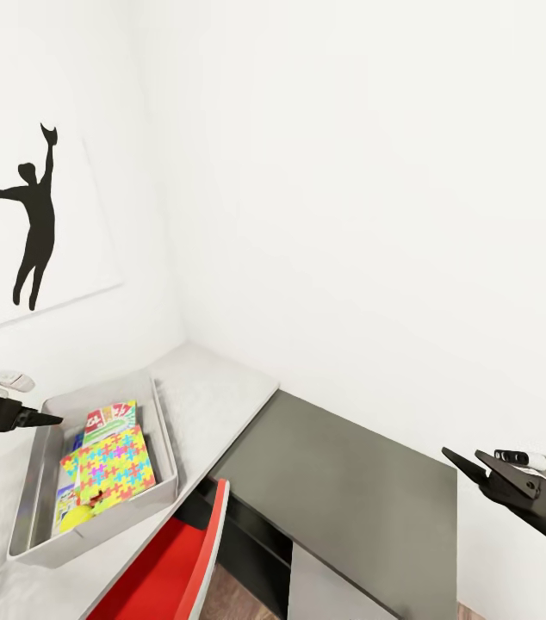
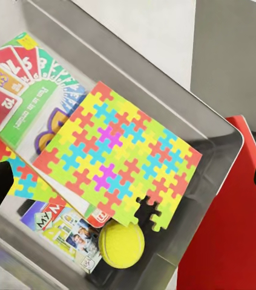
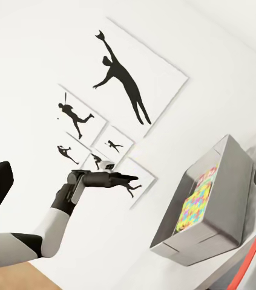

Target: Put all the toys in the child's room - the three board games (two on the bed and one on the table), the two jigsaw puzzles on the table, and the tennis ball on the table - inside the toy box on the table in the child's room.

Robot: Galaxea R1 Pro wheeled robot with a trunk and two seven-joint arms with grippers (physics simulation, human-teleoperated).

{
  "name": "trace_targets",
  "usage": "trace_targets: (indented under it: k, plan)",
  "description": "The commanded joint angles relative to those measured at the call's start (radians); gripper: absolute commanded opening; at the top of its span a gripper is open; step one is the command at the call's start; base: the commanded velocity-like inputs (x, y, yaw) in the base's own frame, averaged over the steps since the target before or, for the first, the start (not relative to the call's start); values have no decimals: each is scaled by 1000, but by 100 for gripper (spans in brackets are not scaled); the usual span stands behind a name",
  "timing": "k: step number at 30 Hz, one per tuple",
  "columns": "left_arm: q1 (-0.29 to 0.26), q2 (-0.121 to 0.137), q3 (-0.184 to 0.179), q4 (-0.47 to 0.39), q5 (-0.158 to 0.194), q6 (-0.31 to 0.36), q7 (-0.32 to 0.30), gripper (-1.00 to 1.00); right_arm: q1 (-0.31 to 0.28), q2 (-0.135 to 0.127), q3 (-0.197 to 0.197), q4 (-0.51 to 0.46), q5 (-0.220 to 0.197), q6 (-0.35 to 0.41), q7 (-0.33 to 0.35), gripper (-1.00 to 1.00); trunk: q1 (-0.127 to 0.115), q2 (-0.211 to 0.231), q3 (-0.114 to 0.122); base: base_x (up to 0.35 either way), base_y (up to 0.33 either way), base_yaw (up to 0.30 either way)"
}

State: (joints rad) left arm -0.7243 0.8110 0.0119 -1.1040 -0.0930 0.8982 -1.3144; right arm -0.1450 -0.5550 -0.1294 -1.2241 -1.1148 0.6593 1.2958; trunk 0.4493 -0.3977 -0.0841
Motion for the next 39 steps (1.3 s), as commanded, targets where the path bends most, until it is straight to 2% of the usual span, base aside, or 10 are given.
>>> trace_targets:
  k: [1, 6, 9, 16, 19, 26, 32, 34, 38, 39]
  plan:
    - [-1, 1, 3, -2, -10, 10, -9, 100, -1, 0, 0, 0, -5, 9, 0, 100, 1, -2, -2, 0, 0, 0]
    - [1, 4, 22, -3, -6, 9, -17, 100, -1, 0, 0, 0, -5, 7, 1, 100, 1, -2, -2, 0, 0, 0]
    - [2, 4, 78, -3, -1, 10, -57, 100, -1, 0, 1, 1, -5, 5, 2, 100, 1, -2, -2, 0, 0, 0]
    - [2, 4, 269, 15, -3, 13, -219, 100, -1, 1, 1, 22, -6, 2, 2, 100, 1, -2, -2, 0, 0, 0]
    - [3, 4, 315, 31, -3, 17, -256, 100, -1, 0, 1, 25, -7, 2, 2, 100, 1, -2, -2, 0, 0, 0]
    - [4, -3, 407, 128, 7, 21, -256, 100, -1, 0, 0, 28, -8, 2, 5, 100, 1, -2, -2, 0, 0, 0]
    - [5, -9, 432, 283, 18, 12, -256, 100, -1, -1, -1, 29, -7, 1, 30, 100, 1, -2, -1, 0, 0, -10]
    - [5, -12, 436, 379, 31, -12, -256, 100, -1, -1, -1, 29, -6, 0, 49, 100, 1, -2, 1, 0, 0, -73]
    - [5, -19, 439, 512, 56, -102, -256, 100, -1, 0, -1, 29, -5, -1, 64, 100, 1, -2, 6, 0, 0, -97]
    - [5, -21, 440, 579, 72, -159, -256, 100, -1, 0, -1, 29, -4, -1, 68, 100, 1, -2, 8, 0, 0, -112]
